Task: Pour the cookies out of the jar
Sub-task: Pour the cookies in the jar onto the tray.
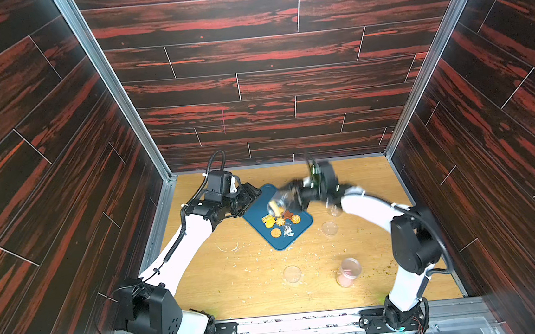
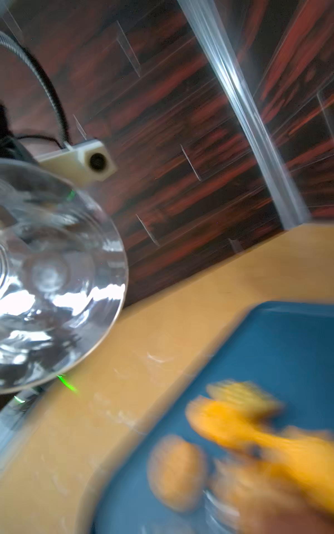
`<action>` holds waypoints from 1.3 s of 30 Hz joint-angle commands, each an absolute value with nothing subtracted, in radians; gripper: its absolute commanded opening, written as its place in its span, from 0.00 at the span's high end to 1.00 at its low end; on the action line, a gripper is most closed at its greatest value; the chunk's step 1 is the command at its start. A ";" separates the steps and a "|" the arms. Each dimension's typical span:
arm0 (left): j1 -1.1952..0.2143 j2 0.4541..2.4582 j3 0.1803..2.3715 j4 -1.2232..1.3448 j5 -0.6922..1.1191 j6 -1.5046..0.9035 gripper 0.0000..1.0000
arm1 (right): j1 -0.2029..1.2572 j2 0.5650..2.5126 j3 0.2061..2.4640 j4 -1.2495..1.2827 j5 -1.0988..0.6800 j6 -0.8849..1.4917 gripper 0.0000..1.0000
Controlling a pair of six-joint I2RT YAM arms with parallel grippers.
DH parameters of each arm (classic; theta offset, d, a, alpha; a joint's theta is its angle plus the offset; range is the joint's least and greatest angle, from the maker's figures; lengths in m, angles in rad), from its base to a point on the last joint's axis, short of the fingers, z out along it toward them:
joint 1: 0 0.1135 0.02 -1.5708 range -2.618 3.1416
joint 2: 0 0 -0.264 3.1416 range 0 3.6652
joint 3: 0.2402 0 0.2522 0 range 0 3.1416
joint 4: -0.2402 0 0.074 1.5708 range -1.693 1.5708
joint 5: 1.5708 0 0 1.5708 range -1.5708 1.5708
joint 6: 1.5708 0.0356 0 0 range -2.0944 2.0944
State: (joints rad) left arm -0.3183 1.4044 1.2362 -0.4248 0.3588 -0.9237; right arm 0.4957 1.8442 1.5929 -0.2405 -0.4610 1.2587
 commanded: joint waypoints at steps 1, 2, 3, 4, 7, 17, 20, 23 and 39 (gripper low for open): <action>-0.283 1.308 1.192 -0.480 0.324 -0.891 0.32 | 0.589 1.867 1.842 -0.616 0.088 0.583 0.35; -0.271 1.294 1.174 -0.484 0.327 -0.890 0.32 | 0.622 1.868 1.834 -0.608 0.165 0.494 0.35; -0.259 1.277 1.155 -0.492 0.333 -0.891 0.32 | 0.658 1.865 1.810 -0.592 0.257 0.408 0.35; -0.249 1.261 1.139 -0.503 0.334 -0.887 0.32 | 0.689 1.851 1.766 -0.562 0.343 0.335 0.34; -0.234 1.216 1.092 -0.519 0.326 -0.882 0.32 | 0.756 1.808 1.654 -0.442 0.576 0.177 0.34; -0.218 1.141 1.008 -0.637 0.321 -0.827 0.31 | 0.827 1.883 1.597 -0.135 0.749 -0.094 0.32; -0.211 1.121 0.983 -0.651 0.328 -0.822 0.31 | 0.828 1.915 1.580 -0.123 0.668 -0.052 0.31; -0.208 1.107 0.968 -0.670 0.322 -0.812 0.30 | 0.801 1.988 1.601 -0.188 0.616 0.019 0.30; -0.196 1.062 0.866 -0.643 0.361 -0.830 0.30 | 0.772 2.040 1.643 -0.204 0.446 0.202 0.30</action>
State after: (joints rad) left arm -0.2020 1.0763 0.8867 -0.6724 0.3393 -0.8162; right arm 0.7792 2.1021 1.5936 -0.1707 0.4889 0.1387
